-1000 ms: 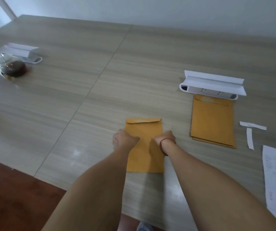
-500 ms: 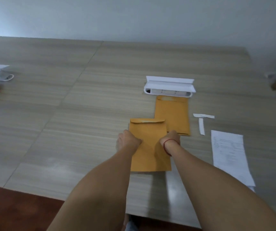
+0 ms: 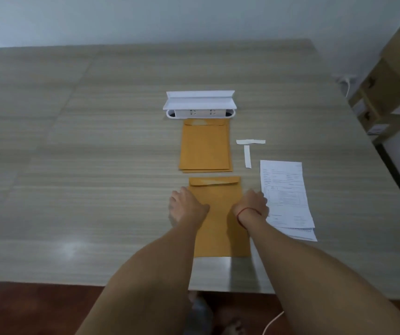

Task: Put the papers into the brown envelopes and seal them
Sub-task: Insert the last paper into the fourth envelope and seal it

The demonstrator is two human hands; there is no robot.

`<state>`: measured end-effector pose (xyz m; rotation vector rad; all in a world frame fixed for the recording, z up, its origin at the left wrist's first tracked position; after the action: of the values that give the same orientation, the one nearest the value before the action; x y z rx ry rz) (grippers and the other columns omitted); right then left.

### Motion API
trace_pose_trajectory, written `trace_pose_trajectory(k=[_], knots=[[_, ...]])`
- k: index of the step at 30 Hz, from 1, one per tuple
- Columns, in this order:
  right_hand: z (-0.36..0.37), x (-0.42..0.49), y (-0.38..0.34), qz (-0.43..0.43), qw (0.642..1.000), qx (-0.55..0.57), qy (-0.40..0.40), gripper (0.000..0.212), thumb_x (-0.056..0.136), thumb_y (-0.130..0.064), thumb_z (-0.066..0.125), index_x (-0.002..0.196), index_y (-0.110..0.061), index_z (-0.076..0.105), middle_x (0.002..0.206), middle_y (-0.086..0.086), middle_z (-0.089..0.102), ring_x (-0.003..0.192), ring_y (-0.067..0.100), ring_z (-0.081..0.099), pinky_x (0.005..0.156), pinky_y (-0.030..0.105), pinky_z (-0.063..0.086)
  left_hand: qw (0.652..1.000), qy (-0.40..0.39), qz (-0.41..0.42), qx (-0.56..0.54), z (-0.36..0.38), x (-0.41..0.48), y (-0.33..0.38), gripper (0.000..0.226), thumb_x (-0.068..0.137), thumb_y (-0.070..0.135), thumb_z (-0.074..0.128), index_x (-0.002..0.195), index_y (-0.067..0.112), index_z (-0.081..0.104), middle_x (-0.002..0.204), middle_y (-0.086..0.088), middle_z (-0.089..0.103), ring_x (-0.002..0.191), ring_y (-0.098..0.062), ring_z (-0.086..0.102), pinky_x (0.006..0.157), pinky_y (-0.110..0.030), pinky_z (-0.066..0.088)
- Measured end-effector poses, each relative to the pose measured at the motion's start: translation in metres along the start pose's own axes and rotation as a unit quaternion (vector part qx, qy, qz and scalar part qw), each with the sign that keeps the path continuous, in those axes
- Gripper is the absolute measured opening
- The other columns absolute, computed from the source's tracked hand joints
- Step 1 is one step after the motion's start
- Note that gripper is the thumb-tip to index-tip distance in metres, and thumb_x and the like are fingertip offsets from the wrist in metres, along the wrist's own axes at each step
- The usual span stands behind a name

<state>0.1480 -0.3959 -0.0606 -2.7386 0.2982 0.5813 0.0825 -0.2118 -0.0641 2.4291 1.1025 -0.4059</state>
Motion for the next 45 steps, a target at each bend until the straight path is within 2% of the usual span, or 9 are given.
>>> trace_pose_trajectory(k=[5,8,12,15,26,32,39,42,45], knots=[[0.010,0.016,-0.030,-0.129,0.991,-0.009,-0.031,0.028,0.091,-0.010,0.049,0.117,-0.015,0.056,0.122,0.012,0.054,0.111,0.029,0.054,0.093,0.039,0.050,0.993,0.001,0.112,0.031,0.001,0.014,0.027,0.051,0.084,0.036,0.063,0.125,0.012,0.046,0.127,-0.010,0.046,0.122,-0.029,0.043,0.098,-0.041,0.046],[0.017,0.024,-0.037,-0.133,0.988,-0.007,-0.078,0.061,0.092,-0.010,0.050,0.148,-0.022,0.030,0.135,0.011,0.046,0.125,0.030,0.047,0.100,0.040,0.045,0.993,-0.013,0.116,0.008,0.002,0.024,0.031,0.064,0.084,0.035,0.065,0.137,0.018,0.033,0.129,-0.010,0.045,0.125,-0.029,0.043,0.097,-0.042,0.046],[0.018,0.034,-0.044,-0.124,0.986,0.010,-0.109,0.082,0.090,-0.007,0.053,0.154,-0.030,0.007,0.130,0.011,0.053,0.116,0.029,0.054,0.096,0.040,0.050,0.992,-0.040,0.124,0.000,0.003,0.033,0.038,0.087,0.085,0.038,0.064,0.151,0.031,0.009,0.136,-0.011,0.040,0.128,-0.032,0.041,0.098,-0.044,0.046],[0.016,0.040,-0.046,-0.114,0.984,0.021,-0.132,0.084,0.090,-0.005,0.051,0.153,-0.032,0.003,0.119,0.011,0.060,0.104,0.027,0.060,0.089,0.038,0.053,0.991,-0.069,0.113,0.002,0.005,0.040,0.040,0.089,0.083,0.042,0.064,0.151,0.034,0.008,0.140,-0.012,0.036,0.130,-0.033,0.039,0.100,-0.046,0.044],[0.004,0.047,-0.046,-0.115,0.980,-0.006,-0.162,0.079,0.091,-0.001,0.045,0.154,-0.028,0.006,0.140,0.013,0.048,0.120,0.030,0.053,0.097,0.039,0.049,0.988,-0.115,0.103,0.030,-0.001,0.047,0.052,0.080,0.084,0.037,0.064,0.150,0.025,0.020,0.143,-0.012,0.038,0.132,-0.033,0.039,0.103,-0.042,0.040],[-0.040,0.054,-0.006,-0.108,0.992,0.012,-0.060,0.040,0.091,-0.004,0.043,0.128,-0.016,0.052,0.125,0.010,0.059,0.110,0.029,0.057,0.096,0.040,0.045,0.985,-0.078,0.151,-0.011,0.004,0.018,0.096,0.046,0.089,0.028,0.061,0.130,0.011,0.050,0.134,-0.010,0.048,0.121,-0.029,0.051,0.097,-0.038,0.047],[-0.071,0.065,0.105,0.060,0.996,0.070,0.013,0.037,0.093,-0.022,0.052,0.130,-0.014,0.053,0.136,0.012,0.048,0.124,0.031,0.049,0.101,0.038,0.041,0.972,-0.120,0.165,-0.119,0.061,-0.029,0.151,0.024,0.084,0.025,0.065,0.095,0.004,0.062,0.092,-0.006,0.059,0.088,-0.023,0.059,0.068,-0.028,0.050],[-0.064,0.062,0.134,0.124,0.986,0.108,-0.001,0.044,0.089,-0.024,0.061,0.129,-0.009,0.051,0.135,0.015,0.047,0.124,0.032,0.049,0.099,0.040,0.044,0.971,-0.126,0.139,-0.150,0.079,-0.036,0.158,0.037,0.084,0.021,0.067,0.059,0.010,0.042,0.058,0.002,0.042,0.059,-0.015,0.049,0.042,-0.019,0.032],[-0.056,0.062,0.145,0.161,0.969,0.185,-0.017,0.051,0.082,-0.027,0.068,0.127,-0.007,0.051,0.132,0.016,0.053,0.119,0.035,0.054,0.096,0.038,0.049,0.965,-0.151,0.105,-0.187,0.089,-0.040,0.162,0.040,0.084,0.019,0.066,0.056,0.014,0.039,0.054,0.004,0.042,0.046,-0.007,0.042,0.038,-0.016,0.029]])
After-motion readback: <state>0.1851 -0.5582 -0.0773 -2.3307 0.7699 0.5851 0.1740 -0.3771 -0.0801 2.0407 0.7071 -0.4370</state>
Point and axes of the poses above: each hand's wrist, its own x-axis towards the middle knuckle, its own z-axis out of the palm, y = z × x, the point moved 7 cm from there along x, towards the middle knuckle
